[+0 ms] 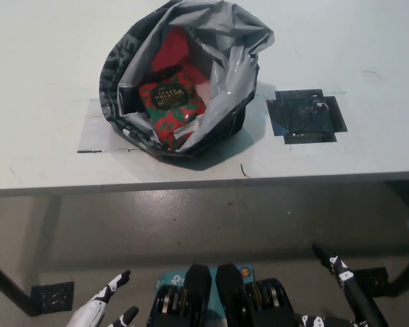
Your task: The robot uses its right hand to pick up a bag of coffee beans and puts it in the black plastic bag, then the robot grabs the top of the bag and lifts it.
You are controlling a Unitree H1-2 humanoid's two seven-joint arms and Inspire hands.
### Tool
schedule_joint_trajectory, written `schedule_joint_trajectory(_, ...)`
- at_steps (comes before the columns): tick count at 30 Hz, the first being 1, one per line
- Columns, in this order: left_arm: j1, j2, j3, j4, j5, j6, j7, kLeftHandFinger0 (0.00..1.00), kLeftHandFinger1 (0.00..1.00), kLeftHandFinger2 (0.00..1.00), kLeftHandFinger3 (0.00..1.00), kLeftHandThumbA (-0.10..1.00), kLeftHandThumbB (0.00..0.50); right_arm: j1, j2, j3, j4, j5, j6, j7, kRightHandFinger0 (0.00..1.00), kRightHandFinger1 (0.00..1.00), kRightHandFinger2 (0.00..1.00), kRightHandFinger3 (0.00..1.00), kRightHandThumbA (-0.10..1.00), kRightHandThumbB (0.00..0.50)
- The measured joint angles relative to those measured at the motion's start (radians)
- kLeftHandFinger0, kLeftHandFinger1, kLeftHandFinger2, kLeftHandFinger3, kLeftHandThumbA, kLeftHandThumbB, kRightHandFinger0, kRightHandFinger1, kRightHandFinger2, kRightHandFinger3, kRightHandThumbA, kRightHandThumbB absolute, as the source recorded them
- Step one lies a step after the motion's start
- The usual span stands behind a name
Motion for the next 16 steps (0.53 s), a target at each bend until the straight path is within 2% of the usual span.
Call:
schedule_joint_trajectory(2,-0.002,-0.001,0.001,0.010,-0.004,-0.004,0.000,1.00,1.00,1.00,1.00,1.00,0.317,0.000,0.000,0.001,0.002,0.003,0.000,0.000,1.00,1.00,1.00,1.00,1.00,0.285)
schedule_joint_trajectory(5,-0.007,-0.001,0.001,0.019,-0.006,-0.009,0.000,1.00,1.00,1.00,1.00,1.00,0.319,0.000,0.000,0.003,0.003,0.005,0.000,0.001,1.00,1.00,1.00,1.00,1.00,0.318)
schedule_joint_trajectory(16,-0.018,-0.001,0.001,0.021,-0.007,-0.010,0.000,1.00,1.00,1.00,1.00,1.00,0.310,0.006,0.000,0.011,0.002,0.003,0.001,0.001,1.00,1.00,1.00,1.00,1.00,0.283)
